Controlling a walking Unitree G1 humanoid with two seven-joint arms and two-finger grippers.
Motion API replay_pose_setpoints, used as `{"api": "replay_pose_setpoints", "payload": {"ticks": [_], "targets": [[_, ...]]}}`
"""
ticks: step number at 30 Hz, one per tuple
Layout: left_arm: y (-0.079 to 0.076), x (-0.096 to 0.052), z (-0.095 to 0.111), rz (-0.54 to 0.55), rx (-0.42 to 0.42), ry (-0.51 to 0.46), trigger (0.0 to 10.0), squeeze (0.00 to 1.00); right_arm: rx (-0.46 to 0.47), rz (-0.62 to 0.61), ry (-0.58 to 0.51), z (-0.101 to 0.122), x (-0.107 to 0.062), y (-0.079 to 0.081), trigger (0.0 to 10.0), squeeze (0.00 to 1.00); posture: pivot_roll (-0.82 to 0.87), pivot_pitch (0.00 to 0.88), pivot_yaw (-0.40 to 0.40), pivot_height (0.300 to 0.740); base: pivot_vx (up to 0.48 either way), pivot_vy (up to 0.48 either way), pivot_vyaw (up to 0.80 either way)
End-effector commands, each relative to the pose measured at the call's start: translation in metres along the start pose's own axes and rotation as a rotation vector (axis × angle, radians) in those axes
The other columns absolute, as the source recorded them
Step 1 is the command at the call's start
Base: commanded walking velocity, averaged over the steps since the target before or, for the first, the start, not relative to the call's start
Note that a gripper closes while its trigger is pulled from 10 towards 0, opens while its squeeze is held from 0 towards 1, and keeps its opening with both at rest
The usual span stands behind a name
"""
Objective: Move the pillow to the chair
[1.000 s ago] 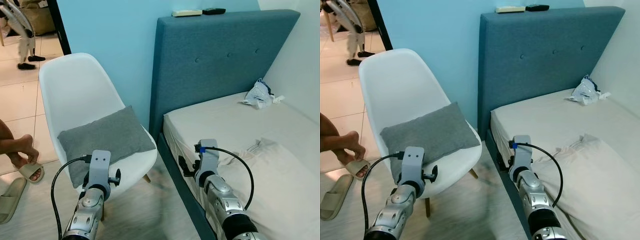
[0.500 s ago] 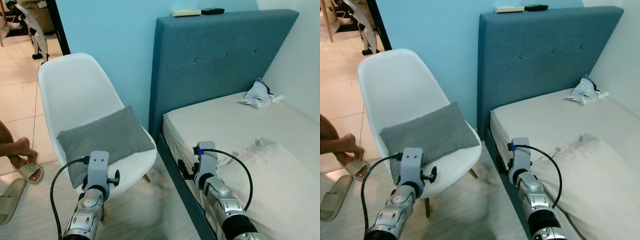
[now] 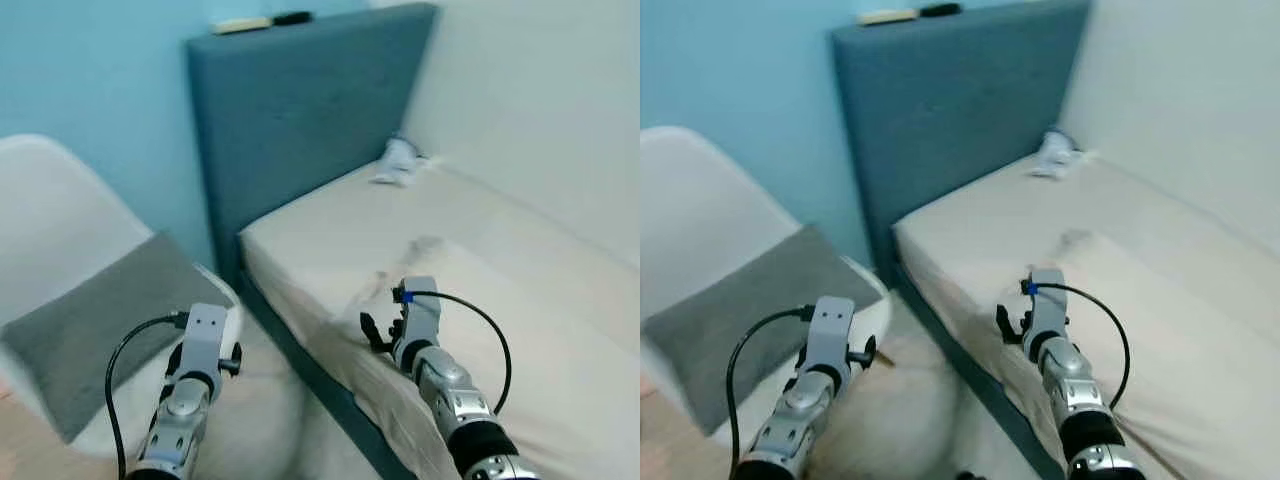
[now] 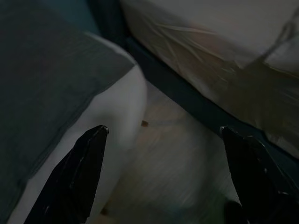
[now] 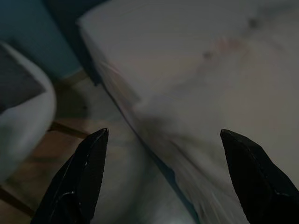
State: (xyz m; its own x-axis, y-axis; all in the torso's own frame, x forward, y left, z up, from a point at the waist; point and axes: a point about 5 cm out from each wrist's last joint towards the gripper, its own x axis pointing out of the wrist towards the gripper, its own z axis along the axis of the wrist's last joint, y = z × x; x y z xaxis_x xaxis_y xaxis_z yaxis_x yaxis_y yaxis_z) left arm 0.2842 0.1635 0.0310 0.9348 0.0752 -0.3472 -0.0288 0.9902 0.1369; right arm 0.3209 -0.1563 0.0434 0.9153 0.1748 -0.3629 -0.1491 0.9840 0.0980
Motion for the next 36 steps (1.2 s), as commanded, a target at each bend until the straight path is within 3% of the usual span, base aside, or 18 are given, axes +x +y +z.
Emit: {"api": "replay_pose_setpoints", "payload": {"ticks": [1, 7, 36], "targets": [[-0.001, -0.0006, -0.0025, -0.008, 0.005, 0.0, 10.0, 0.0, 0.01, -0.005, 0.035, -0.0068, -0.0009, -0.0014, 10.0, 0.0, -0.02, 0.103, -0.055, 0.74, 0.0, 0.0, -0.8], [-0.0069, -0.0017, -0.0044, -0.03, 0.011, 0.004, 10.0, 0.0, 0.028, -0.013, 0.061, -0.0103, -0.0019, -0.0044, 10.0, 0.0, -0.03, 0.099, -0.061, 0.74, 0.0, 0.0, -0.8], [-0.0079, -0.0003, -0.0039, -0.065, -0.026, 0.003, 10.0, 0.0, 0.032, -0.009, 0.049, -0.0063, -0.0002, -0.0036, 10.0, 0.0, -0.03, 0.114, -0.066, 0.74, 0.0, 0.0, -0.8]]}}
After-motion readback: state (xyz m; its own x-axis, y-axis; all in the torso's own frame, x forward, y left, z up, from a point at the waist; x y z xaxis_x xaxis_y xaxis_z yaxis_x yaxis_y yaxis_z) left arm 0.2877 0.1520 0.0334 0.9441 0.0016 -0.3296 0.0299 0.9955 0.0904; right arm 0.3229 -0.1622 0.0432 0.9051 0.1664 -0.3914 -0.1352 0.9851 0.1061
